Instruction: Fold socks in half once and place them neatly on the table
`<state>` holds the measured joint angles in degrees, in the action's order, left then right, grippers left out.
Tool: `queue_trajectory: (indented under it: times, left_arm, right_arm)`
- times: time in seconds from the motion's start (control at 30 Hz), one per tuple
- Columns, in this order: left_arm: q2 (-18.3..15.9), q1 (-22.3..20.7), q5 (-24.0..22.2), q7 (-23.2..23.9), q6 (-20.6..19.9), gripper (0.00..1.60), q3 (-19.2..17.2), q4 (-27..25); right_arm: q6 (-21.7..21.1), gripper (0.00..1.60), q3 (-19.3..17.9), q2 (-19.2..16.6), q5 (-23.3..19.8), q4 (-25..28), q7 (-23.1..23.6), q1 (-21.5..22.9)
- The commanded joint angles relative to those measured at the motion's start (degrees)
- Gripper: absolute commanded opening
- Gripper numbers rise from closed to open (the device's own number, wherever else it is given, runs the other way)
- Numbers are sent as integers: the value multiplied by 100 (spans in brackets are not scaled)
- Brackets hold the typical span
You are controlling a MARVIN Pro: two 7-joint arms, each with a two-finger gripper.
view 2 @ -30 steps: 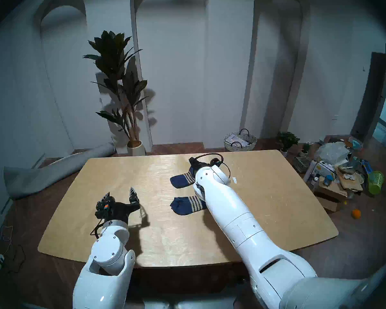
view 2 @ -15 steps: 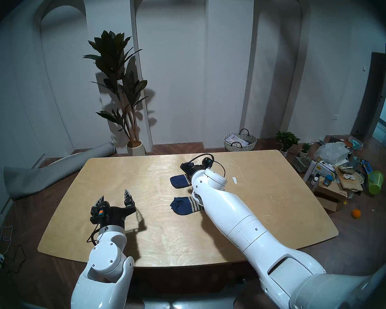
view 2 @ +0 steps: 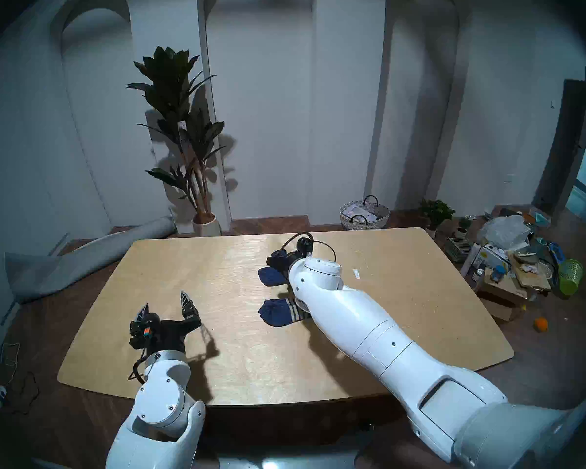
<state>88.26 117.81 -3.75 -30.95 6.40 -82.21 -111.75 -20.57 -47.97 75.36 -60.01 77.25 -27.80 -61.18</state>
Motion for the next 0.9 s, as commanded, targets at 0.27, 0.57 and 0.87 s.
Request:
queue_trajectory:
  times: [0.27,0.57,0.87]
  left_arm:
    - [-291,241,52,-784,540,160,313,-306]
    - [-418,328,38,-1117,812,160,432,-304]
    - [-488,426,25,-1307,1016,160,469,-320]
  right_arm:
    - [-273,0,750,-372,799,18,595,533]
    - [-247,0,1117,-654,1176,135,961,561]
    - [-171,4,1542,-860,1694,172,1339,785]
